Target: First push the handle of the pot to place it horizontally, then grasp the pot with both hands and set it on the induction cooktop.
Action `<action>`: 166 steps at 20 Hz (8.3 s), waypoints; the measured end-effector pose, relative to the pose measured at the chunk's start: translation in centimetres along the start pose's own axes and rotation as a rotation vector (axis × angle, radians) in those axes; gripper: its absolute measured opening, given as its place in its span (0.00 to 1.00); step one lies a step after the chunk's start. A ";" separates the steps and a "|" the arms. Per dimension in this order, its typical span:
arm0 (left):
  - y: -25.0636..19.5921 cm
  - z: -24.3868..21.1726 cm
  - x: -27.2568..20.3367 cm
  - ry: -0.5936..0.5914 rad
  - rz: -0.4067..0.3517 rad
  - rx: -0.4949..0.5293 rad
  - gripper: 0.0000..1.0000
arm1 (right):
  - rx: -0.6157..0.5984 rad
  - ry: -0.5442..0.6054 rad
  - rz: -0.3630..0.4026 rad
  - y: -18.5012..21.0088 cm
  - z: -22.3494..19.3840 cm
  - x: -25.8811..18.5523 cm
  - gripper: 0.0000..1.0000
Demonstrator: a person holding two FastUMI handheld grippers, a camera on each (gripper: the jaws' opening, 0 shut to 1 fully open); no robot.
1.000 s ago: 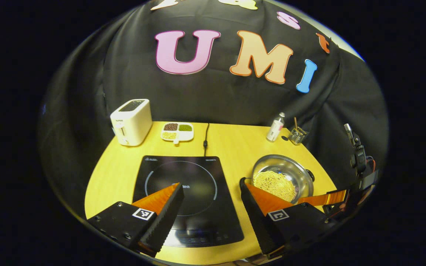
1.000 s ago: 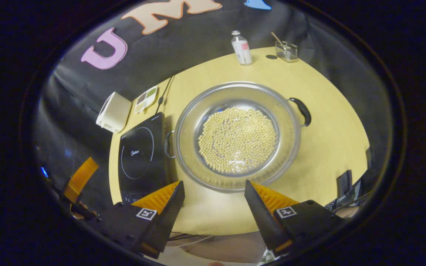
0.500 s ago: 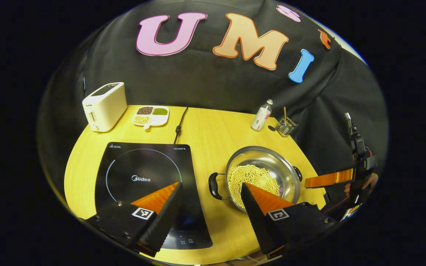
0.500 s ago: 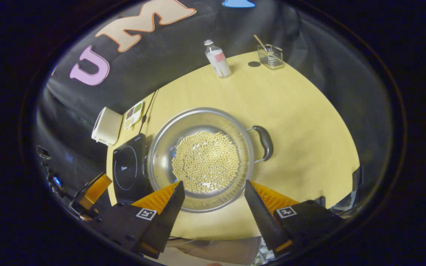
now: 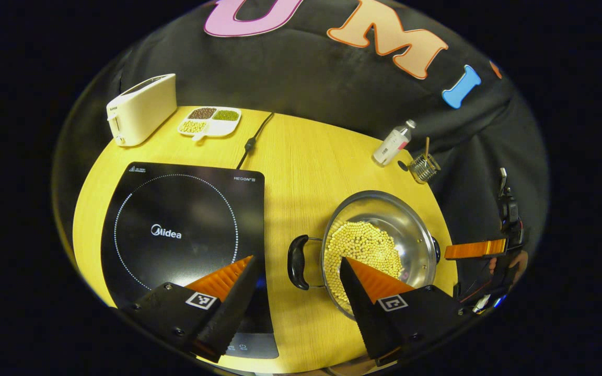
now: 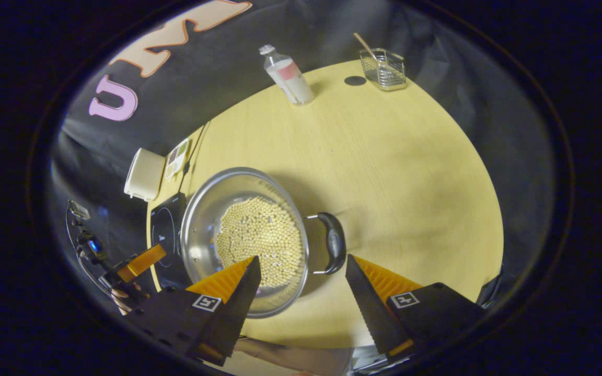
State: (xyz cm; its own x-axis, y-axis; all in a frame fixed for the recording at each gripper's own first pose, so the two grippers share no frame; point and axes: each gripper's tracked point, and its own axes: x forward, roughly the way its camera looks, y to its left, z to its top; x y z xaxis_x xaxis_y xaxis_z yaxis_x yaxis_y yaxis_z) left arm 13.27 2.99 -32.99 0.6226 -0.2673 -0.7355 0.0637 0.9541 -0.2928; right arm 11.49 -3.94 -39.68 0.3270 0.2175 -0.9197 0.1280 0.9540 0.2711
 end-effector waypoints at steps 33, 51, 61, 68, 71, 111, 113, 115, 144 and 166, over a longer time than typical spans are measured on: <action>-0.4 -4.1 7.1 0.335 0.130 -0.050 0.62 | 0.033 0.277 0.154 -0.6 -1.5 8.6 0.47; -0.3 -6.5 -4.3 0.327 0.112 -0.011 0.59 | -0.025 0.247 0.153 6.0 -7.5 3.4 0.54; 9.0 -3.0 -11.5 0.242 0.118 0.046 0.59 | -0.050 0.204 0.187 17.5 -11.0 2.4 0.53; 17.4 -0.1 -12.8 0.192 0.126 0.047 0.59 | -0.080 0.150 0.177 26.1 -10.7 4.7 0.54; 20.6 1.5 -12.3 0.160 0.143 0.073 0.59 | -0.078 0.146 0.165 28.8 -10.4 6.8 0.54; 29.0 5.7 -8.2 0.039 0.216 0.012 0.70 | -0.072 0.079 0.106 35.1 -7.4 14.8 0.51; 27.9 6.6 -10.2 -0.028 0.211 0.004 0.90 | -0.067 0.010 0.143 35.9 -6.0 12.9 0.65; 27.6 6.9 -11.3 -0.079 0.235 0.001 0.98 | -0.064 -0.068 0.169 36.1 -4.6 11.0 0.93; -6.7 11.8 -29.9 -0.741 0.310 0.247 0.94 | -0.380 -0.938 0.221 24.3 2.9 -26.5 0.99; -21.5 7.7 -33.5 -1.011 0.341 0.328 0.94 | -0.441 -1.184 0.261 15.0 3.4 -39.2 0.92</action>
State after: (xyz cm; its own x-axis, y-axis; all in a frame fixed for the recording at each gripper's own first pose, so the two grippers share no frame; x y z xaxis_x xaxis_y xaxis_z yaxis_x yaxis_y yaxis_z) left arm -2.94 -7.56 2.67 0.9855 0.1059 0.1325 -0.1214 0.9859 0.1153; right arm 3.73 1.14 1.42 0.9510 0.3087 0.0178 -0.3091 0.9478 0.0788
